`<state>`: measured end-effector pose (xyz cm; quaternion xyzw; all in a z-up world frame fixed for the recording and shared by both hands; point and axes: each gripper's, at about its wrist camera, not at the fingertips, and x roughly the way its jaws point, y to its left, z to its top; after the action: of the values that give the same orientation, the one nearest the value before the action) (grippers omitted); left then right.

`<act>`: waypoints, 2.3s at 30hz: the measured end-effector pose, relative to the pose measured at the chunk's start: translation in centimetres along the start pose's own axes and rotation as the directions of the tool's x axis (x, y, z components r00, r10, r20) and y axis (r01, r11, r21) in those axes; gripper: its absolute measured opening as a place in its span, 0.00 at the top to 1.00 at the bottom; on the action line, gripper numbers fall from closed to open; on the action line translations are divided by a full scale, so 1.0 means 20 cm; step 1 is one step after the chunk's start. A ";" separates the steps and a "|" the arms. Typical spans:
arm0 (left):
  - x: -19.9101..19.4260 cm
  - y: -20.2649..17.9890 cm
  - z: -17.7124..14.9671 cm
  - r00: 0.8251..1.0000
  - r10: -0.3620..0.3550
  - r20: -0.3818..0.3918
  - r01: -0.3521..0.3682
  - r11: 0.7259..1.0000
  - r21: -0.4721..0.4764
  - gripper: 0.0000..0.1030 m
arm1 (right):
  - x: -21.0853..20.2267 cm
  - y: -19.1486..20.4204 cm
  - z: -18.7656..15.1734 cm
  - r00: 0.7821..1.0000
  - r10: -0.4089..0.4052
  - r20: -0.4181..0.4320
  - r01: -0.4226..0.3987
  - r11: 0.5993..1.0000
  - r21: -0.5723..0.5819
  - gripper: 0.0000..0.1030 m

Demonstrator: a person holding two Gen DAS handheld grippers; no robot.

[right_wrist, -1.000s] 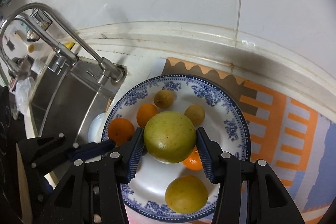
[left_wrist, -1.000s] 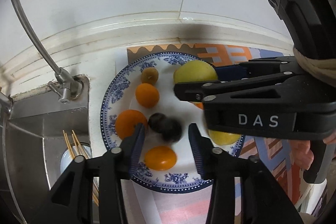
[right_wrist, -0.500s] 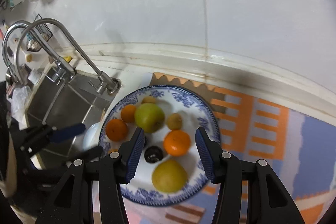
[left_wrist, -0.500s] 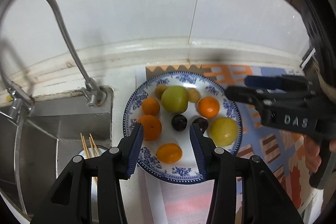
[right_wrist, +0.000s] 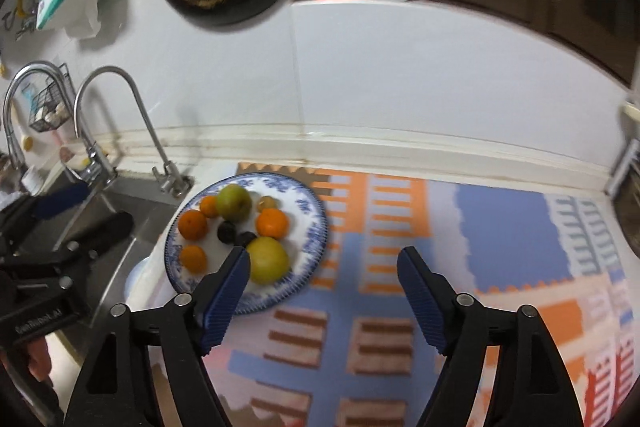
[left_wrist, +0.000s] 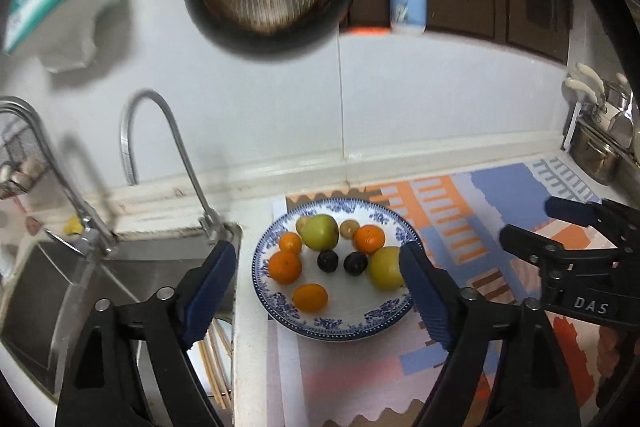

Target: Organize fruits

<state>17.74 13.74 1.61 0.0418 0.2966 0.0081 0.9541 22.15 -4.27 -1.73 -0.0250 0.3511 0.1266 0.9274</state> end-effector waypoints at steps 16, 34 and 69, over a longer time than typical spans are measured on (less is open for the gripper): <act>-0.59 -0.23 -0.21 0.993 0.016 0.119 -0.012 0.999 -0.034 0.03 | -0.71 -0.10 -0.34 0.966 -0.107 0.237 0.111 0.994 -0.007 0.12; -0.97 -0.40 -0.39 0.987 0.016 0.158 -0.013 1.000 -0.021 0.00 | -1.10 -0.18 -0.66 0.966 -0.088 0.245 0.082 0.996 0.032 0.12; -1.14 -0.48 -0.49 0.986 0.025 0.167 -0.021 0.999 -0.027 0.00 | -1.27 -0.23 -0.79 0.960 -0.088 0.264 0.085 0.996 0.024 0.12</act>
<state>-6.66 3.91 5.65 0.0336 0.2147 0.0194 0.9759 -5.21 -16.37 2.81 -0.0173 0.2234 0.0859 0.9708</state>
